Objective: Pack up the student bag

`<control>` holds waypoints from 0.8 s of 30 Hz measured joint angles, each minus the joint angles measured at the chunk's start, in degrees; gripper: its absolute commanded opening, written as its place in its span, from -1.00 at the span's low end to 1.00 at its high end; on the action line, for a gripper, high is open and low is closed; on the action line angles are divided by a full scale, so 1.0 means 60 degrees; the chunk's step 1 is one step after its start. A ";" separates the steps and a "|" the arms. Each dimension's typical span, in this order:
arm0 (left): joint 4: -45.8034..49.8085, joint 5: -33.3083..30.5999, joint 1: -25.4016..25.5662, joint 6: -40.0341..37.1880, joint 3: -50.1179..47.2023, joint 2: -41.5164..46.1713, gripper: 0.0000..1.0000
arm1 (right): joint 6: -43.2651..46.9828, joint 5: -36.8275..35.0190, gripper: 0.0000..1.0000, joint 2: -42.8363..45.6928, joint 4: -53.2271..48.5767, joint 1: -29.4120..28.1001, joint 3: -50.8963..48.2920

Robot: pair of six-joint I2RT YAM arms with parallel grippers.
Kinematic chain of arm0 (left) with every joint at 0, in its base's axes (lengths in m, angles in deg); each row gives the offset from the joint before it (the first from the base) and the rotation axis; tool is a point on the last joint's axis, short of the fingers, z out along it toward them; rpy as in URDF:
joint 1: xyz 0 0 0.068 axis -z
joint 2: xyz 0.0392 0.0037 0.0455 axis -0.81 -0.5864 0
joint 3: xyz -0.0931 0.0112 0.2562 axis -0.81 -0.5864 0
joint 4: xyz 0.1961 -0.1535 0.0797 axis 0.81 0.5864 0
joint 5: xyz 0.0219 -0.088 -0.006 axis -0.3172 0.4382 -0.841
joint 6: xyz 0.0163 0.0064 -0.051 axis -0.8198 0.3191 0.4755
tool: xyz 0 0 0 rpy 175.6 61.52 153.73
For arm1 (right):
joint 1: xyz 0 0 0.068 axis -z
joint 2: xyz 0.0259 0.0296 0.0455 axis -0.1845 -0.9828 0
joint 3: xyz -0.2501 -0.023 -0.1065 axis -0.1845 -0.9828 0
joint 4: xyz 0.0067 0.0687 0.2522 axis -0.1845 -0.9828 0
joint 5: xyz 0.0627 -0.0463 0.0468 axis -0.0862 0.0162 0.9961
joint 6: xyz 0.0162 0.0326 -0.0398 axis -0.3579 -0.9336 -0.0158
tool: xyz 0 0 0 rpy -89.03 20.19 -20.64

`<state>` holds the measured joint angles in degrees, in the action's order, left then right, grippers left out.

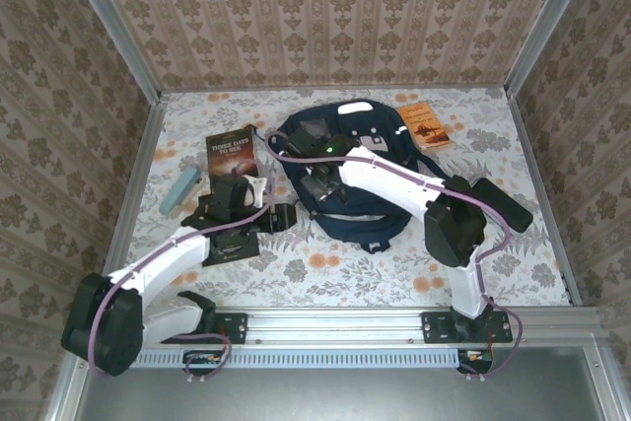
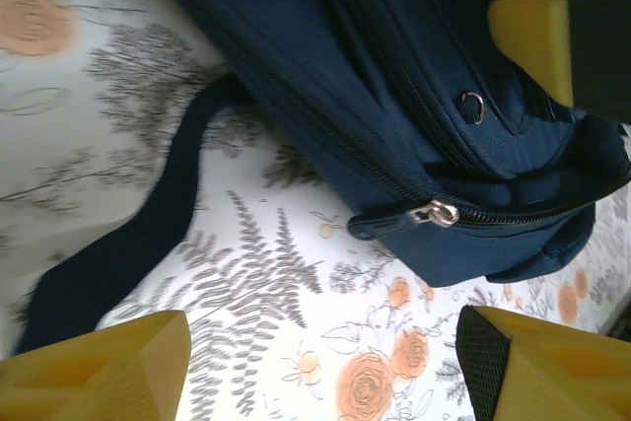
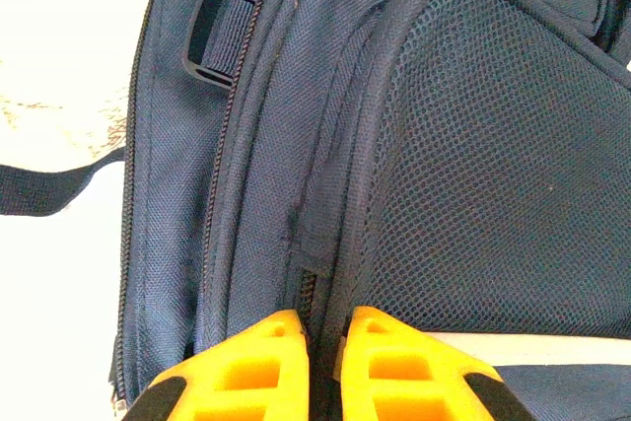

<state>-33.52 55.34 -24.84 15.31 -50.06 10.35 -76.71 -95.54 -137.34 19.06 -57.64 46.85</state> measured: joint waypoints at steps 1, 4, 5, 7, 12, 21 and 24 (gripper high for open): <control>-0.0178 0.0069 0.0138 -0.0007 -0.0004 -0.0186 0.42 | 0.0000 0.0106 -0.99 0.0106 0.0022 0.0000 -0.0087; -0.0645 0.0248 0.0452 -0.0036 -0.0022 -0.0670 0.30 | -0.0004 0.0390 -0.99 0.0291 0.0044 -0.0004 -0.0226; -0.0849 0.0324 0.0546 -0.0051 -0.0044 -0.0812 0.19 | -0.0007 0.0484 -0.99 0.0350 0.0073 -0.0004 -0.0259; -0.1275 0.0393 0.0699 -0.0149 -0.0117 -0.1005 0.10 | -0.0011 0.0601 -0.99 0.0452 0.0109 0.0000 -0.0299; -0.2503 0.0386 0.1198 -0.0688 -0.0667 -0.1111 -0.02 | -0.0051 0.0958 -1.00 0.0703 0.0135 0.0055 -0.0313; -0.3034 0.0346 0.1239 -0.1752 -0.0976 -0.1169 -0.10 | -0.0080 0.1355 -1.00 0.0882 0.0182 0.0233 -0.0342; -0.3042 0.0353 0.1246 -0.2120 -0.0962 -0.1432 -0.20 | -0.0080 0.1450 -1.00 0.0914 0.0182 0.0259 -0.0346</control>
<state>-51.77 57.46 -17.36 2.59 -55.83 1.76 -77.19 -86.85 -131.85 20.15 -56.09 44.78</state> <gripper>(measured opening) 0.425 0.108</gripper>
